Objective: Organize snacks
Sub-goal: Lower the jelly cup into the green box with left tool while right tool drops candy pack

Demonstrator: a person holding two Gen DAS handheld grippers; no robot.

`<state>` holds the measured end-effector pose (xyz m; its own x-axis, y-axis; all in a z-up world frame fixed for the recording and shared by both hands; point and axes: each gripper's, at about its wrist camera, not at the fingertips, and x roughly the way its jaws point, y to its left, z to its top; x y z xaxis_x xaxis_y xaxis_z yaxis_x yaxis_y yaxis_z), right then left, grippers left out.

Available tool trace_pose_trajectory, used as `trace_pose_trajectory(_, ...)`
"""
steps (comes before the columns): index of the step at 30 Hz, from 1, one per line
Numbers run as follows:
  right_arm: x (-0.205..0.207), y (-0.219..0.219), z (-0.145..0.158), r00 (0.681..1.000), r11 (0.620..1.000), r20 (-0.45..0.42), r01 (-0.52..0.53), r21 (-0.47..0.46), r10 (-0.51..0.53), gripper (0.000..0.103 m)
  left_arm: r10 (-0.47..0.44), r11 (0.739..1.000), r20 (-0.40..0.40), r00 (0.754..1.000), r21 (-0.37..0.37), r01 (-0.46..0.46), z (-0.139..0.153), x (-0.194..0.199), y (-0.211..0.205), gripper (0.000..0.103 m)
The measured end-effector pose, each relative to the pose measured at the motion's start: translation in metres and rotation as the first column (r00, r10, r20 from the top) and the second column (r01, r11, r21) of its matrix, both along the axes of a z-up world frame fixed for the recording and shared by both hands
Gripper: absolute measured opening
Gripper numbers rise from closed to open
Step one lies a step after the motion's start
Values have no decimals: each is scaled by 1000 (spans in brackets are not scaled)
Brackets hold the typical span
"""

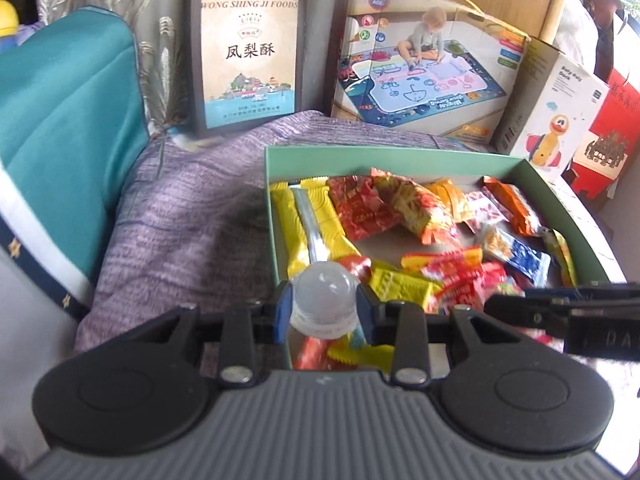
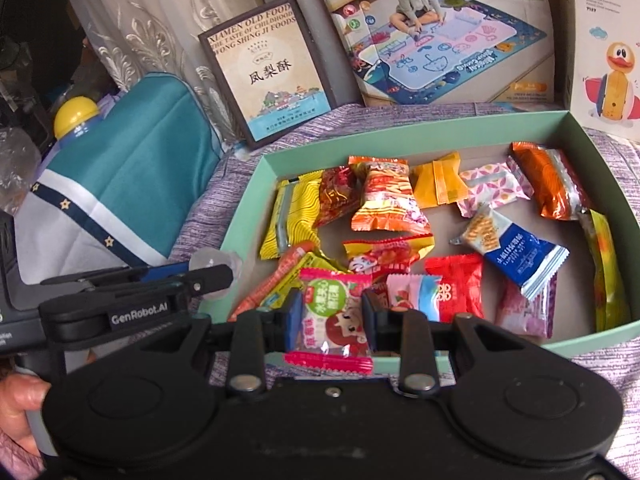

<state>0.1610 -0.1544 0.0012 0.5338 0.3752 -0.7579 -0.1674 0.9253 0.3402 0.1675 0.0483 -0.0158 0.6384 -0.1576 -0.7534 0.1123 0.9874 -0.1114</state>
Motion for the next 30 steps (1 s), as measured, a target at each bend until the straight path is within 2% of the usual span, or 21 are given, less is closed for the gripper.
trace_pose_trajectory(6,12,2,-9,1000,1000,-24,-5,15,5,31,3,1000,1,1000,19,-3,-5,27,-3,34)
trace_pose_trajectory(7,14,2,-9,1000,1000,-27,-3,18,3,34,13,1000,4,1000,26,-14,-6,29,-4,34)
trace_pose_trajectory(8,15,2,-9,1000,1000,-25,-1,19,1,36,26,999,11,1000,35,-26,-6,30,-4,38)
trace_pose_trajectory(9,16,2,-8,1000,1000,-21,1,22,-1,39,35,998,17,999,44,-36,-5,30,-5,54)
trace_pose_trajectory(10,16,2,-8,1000,1000,-18,5,29,-5,50,40,998,25,999,51,-41,-5,29,-6,64)
trace_pose_trajectory(11,15,0,-6,1000,999,-13,16,39,-15,68,43,997,37,998,59,-45,-4,26,-7,76)
trace_pose_trajectory(13,13,-3,-2,999,998,8,34,46,-35,89,42,996,46,998,75,-45,-3,21,-9,84)
trace_pose_trajectory(16,10,-7,4,999,998,13,48,48,-49,103,41,997,29,999,60,-43,-2,15,-10,91)
trace_pose_trajectory(20,4,-12,9,998,997,9,62,43,-63,103,51,998,23,998,27,-52,4,4,-10,101)
trace_pose_trajectory(30,-29,-31,29,995,995,27,100,30,-101,103,64,998,24,998,-32,-63,28,-17,-28,103)
